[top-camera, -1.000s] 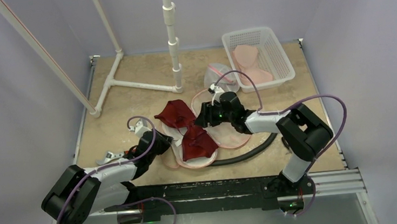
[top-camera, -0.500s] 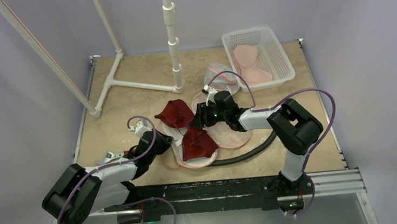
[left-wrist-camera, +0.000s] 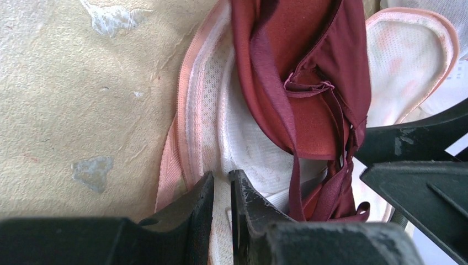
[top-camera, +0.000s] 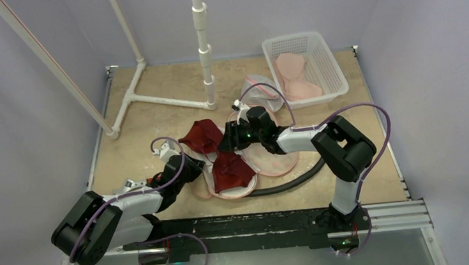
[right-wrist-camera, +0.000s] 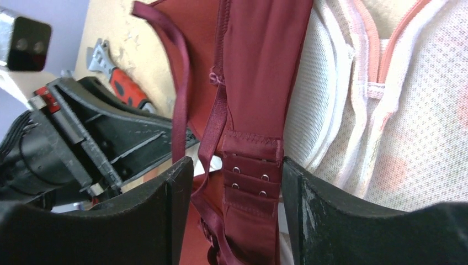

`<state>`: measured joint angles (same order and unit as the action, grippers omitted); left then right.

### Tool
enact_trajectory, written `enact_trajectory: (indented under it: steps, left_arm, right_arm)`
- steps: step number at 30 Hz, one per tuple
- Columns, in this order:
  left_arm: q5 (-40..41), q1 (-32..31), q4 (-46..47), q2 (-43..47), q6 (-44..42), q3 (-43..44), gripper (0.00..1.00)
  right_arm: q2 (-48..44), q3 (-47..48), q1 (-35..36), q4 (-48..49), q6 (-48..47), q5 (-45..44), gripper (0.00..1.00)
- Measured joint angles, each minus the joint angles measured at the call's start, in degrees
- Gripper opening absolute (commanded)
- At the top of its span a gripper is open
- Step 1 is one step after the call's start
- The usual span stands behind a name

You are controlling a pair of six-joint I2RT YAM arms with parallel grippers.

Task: Unzip the laundry bag and remove the bra
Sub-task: Pick up the bra from the laundry bag.

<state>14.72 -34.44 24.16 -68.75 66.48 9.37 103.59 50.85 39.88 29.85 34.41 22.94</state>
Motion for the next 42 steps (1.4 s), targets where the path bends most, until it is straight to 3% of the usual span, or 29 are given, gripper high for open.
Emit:
enact_trajectory:
  steps: [23, 42]
  left_arm:
    - [-1.0, 0.2, 0.0, 2.0, 0.2, -1.5, 0.17]
    - [-1.0, 0.2, -0.9, 2.5, 0.2, -1.5, 0.16]
  right_arm:
    - [1.3, 0.8, 0.3, -2.6, 0.1, -4.9, 0.74]
    - [0.0, -2.5, -0.9, 0.0, -1.0, -2.9, 0.68]
